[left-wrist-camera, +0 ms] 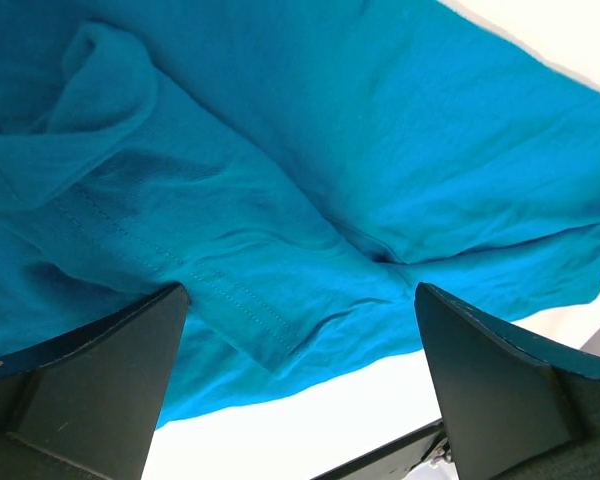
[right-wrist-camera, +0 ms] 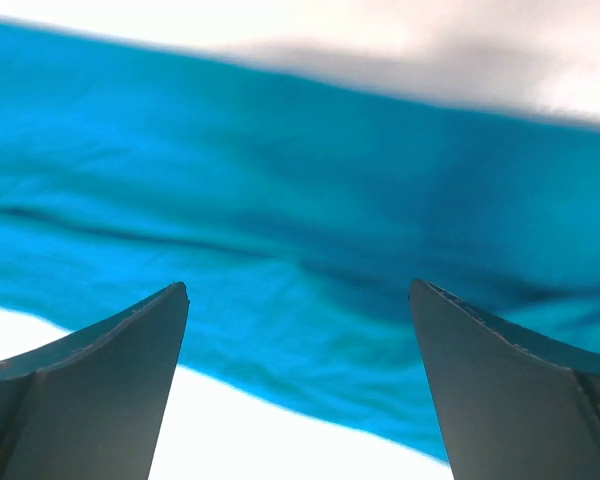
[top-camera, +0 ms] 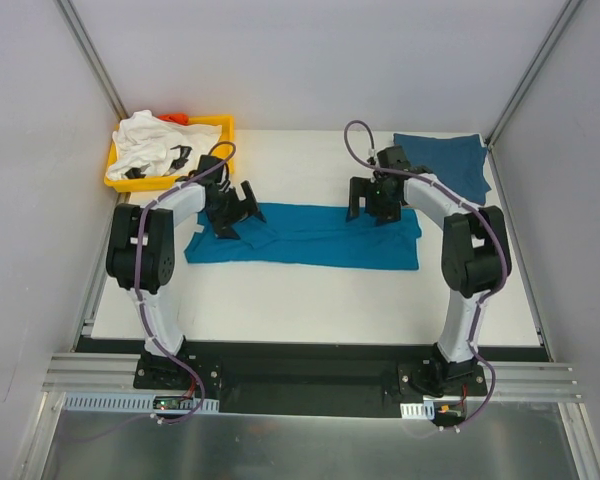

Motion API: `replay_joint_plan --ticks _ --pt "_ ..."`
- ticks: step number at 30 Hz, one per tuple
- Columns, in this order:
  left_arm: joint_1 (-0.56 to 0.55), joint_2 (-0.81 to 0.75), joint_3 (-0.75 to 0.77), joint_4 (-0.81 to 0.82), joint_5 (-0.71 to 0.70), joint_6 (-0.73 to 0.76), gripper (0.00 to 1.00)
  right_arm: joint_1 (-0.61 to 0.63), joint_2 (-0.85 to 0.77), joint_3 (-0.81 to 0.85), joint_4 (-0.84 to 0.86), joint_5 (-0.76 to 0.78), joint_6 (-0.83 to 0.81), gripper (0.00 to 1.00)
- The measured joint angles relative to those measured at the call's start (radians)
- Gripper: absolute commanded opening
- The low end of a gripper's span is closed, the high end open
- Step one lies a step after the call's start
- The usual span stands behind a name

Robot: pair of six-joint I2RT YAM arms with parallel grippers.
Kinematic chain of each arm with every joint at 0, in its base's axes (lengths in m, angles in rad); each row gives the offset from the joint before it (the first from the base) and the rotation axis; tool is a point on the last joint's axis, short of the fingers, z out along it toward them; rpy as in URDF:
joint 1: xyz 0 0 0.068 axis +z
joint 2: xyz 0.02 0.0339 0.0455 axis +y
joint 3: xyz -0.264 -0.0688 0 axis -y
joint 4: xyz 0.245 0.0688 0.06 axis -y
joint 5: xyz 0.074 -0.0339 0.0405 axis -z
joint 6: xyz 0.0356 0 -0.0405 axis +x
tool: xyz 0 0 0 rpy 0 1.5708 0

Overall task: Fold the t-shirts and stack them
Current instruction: Rotate the tshirt 90 degrees

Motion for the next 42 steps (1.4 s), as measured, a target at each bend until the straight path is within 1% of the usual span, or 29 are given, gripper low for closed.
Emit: replay_joint_plan --ticks 4,7,9,11,16,17,19,20,21,23,24,25,27,28,29,34,38,42 --pt "-0.001 0.042 0.053 0.001 0.018 -0.001 1.0 -0.051 0.086 0.051 -0.006 -0.007 0.001 0.96" --pt "-0.001 0.081 0.101 -0.003 0.036 -0.002 0.99 -0.071 0.092 0.033 -0.001 -0.016 0.006 0.96" --pt "-0.002 0.121 0.155 -0.01 0.053 -0.002 0.99 -0.072 0.055 -0.028 0.035 -0.018 0.006 0.96" --pt "-0.008 0.185 0.244 -0.016 0.075 -0.002 0.99 -0.071 -0.006 -0.114 0.043 -0.026 0.019 0.96" --pt "-0.046 0.398 0.55 -0.007 0.174 -0.013 0.99 -0.056 -0.198 -0.372 0.069 -0.077 0.053 0.96" --pt "-0.058 0.455 0.632 0.008 0.2 -0.032 0.99 -0.039 -0.251 -0.435 0.064 -0.09 0.057 0.96" --pt "-0.076 0.541 0.756 0.021 0.248 -0.063 0.99 0.011 -0.319 -0.51 0.039 -0.126 0.059 0.96" --pt "-0.085 0.602 0.855 0.019 0.278 -0.091 0.99 0.063 -0.354 -0.548 0.024 -0.154 0.059 0.96" --pt "-0.093 0.644 0.916 0.027 0.295 -0.11 0.99 0.107 -0.373 -0.566 0.014 -0.182 0.058 0.96" --pt "-0.108 0.741 1.064 0.043 0.325 -0.163 0.99 0.237 -0.403 -0.58 -0.018 -0.237 0.054 0.96" --pt "-0.116 0.781 1.124 0.062 0.342 -0.191 0.99 0.272 -0.412 -0.579 -0.023 -0.264 0.048 0.96" --pt "-0.126 0.81 1.159 0.105 0.349 -0.225 0.99 0.351 -0.42 -0.57 -0.035 -0.288 0.043 0.96" --pt "-0.137 0.836 1.167 0.196 0.357 -0.3 0.99 0.395 -0.431 -0.541 -0.074 -0.286 0.029 0.96" --pt "-0.141 0.846 1.164 0.249 0.359 -0.344 0.99 0.397 -0.44 -0.522 -0.095 -0.269 0.019 0.96" --pt "-0.147 0.865 1.164 0.33 0.355 -0.408 0.99 0.388 -0.456 -0.484 -0.133 -0.221 0.006 0.96" --pt "-0.159 0.915 1.164 0.518 0.338 -0.546 0.99 0.369 -0.541 -0.391 -0.188 -0.084 -0.017 0.96" --pt "-0.16 0.919 1.164 0.57 0.291 -0.578 0.99 0.364 -0.607 -0.387 -0.194 0.019 0.003 0.96" --pt "-0.16 0.919 1.177 0.579 0.268 -0.583 1.0 0.319 -0.679 -0.42 -0.138 0.062 0.057 0.96"
